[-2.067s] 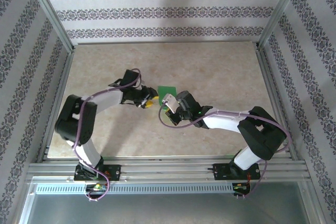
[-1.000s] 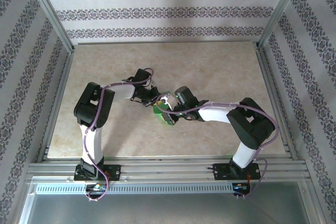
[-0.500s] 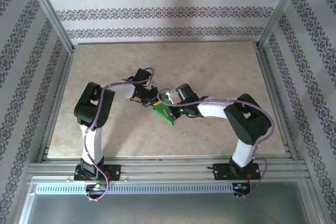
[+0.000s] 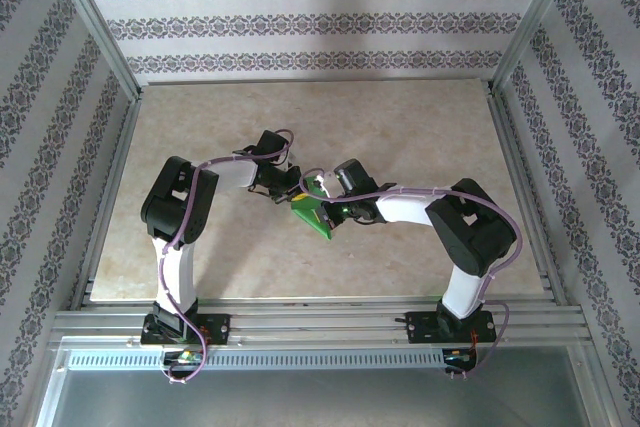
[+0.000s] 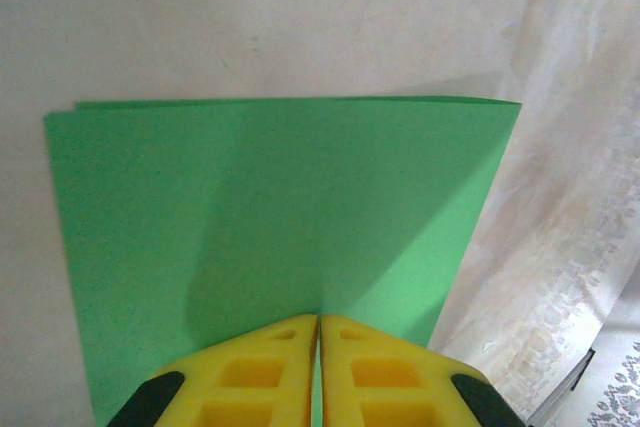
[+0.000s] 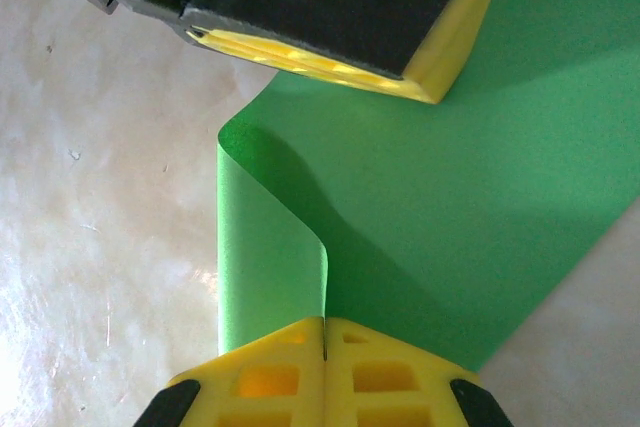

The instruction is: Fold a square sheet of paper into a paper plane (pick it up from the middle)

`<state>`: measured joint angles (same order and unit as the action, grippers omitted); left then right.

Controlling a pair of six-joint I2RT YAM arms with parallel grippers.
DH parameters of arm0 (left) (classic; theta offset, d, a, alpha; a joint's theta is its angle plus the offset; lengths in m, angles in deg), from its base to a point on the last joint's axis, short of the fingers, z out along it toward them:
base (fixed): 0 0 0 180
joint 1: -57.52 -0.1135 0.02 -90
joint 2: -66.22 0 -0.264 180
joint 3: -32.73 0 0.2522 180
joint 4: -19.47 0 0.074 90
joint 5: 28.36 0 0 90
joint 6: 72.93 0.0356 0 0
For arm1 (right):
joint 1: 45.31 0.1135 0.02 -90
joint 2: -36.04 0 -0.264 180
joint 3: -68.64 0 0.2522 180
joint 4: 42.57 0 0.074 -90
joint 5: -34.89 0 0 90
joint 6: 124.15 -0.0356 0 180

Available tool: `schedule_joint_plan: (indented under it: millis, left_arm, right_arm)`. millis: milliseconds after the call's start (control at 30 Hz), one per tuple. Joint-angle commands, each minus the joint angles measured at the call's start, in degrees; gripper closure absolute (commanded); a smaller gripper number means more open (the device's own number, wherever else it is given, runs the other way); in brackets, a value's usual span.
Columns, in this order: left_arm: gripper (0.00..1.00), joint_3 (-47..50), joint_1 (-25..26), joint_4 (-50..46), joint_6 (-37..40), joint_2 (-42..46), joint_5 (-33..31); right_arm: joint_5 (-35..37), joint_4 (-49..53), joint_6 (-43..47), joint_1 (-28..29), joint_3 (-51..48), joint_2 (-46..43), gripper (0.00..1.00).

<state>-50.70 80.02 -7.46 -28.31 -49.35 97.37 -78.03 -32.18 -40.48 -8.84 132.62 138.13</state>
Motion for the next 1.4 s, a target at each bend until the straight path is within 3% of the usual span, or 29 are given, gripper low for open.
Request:
schedule_joint_plan:
  millis: [0, 1367]
  left_arm:
    - [0.88, 0.3, 0.6, -3.8, 0.4, -2.4, -1.4]
    - [0.9, 1.4, 0.6, -2.4, -0.3, -2.3, -0.7]
  right_arm:
    - [1.3, 1.0, -1.2, -0.7, 1.1, 0.7, 0.95]
    - [2.7, 2.9, -1.4, -1.0, 3.0, 3.0, 0.94]
